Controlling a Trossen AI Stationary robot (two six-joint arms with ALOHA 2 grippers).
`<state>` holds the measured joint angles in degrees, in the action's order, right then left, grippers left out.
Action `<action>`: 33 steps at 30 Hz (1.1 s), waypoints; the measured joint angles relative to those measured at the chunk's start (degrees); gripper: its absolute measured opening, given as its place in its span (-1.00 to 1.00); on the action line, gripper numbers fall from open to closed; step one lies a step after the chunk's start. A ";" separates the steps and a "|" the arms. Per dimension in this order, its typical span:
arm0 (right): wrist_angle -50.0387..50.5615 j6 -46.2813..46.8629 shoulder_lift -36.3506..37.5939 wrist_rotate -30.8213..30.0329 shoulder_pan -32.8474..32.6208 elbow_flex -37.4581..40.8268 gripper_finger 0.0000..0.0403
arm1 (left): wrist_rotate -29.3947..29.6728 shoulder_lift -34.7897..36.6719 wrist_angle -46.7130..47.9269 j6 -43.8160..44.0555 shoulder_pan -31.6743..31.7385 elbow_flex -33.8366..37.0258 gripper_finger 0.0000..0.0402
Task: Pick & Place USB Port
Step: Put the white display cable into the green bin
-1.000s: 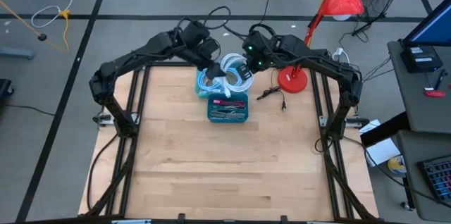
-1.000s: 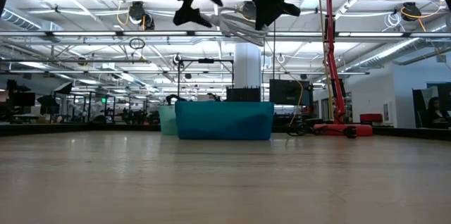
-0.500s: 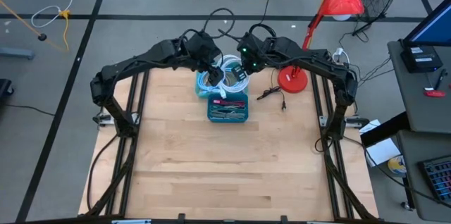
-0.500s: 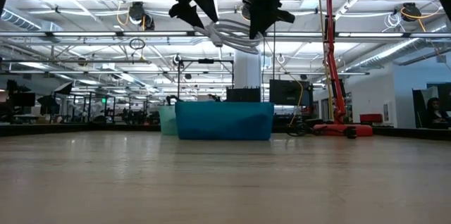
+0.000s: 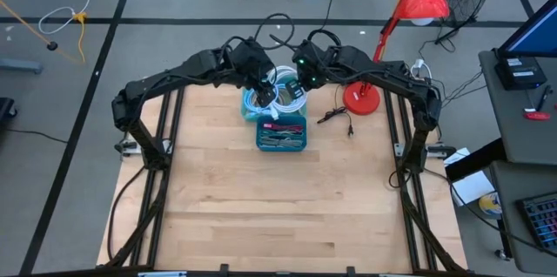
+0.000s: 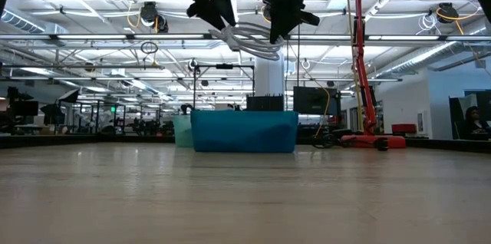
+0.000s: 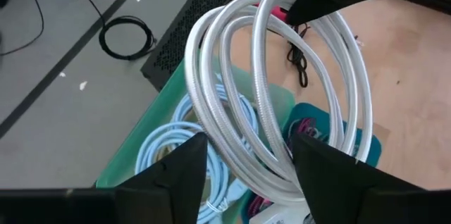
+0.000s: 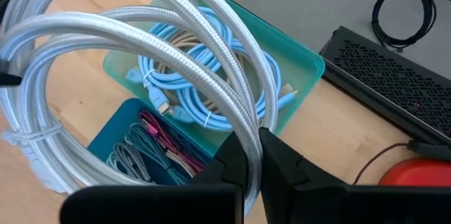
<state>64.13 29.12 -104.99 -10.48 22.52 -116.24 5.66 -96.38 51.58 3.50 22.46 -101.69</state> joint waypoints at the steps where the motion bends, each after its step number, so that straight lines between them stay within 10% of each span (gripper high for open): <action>1: -0.01 0.00 0.00 -0.02 0.00 -0.01 -0.96 | 0.09 0.00 -0.24 -0.16 -0.03 0.00 0.02; 22: -2.92 -6.71 0.00 1.49 -0.44 0.03 -0.96 | -5.49 0.00 -0.23 -2.97 0.00 0.00 -0.09; 33: -3.06 -7.59 0.04 1.22 -0.90 0.06 -0.94 | -6.34 0.00 0.14 -2.81 0.37 0.00 -0.83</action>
<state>61.06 21.53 -104.95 -9.26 21.63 -116.18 -0.69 -96.38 51.72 0.70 22.83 -101.69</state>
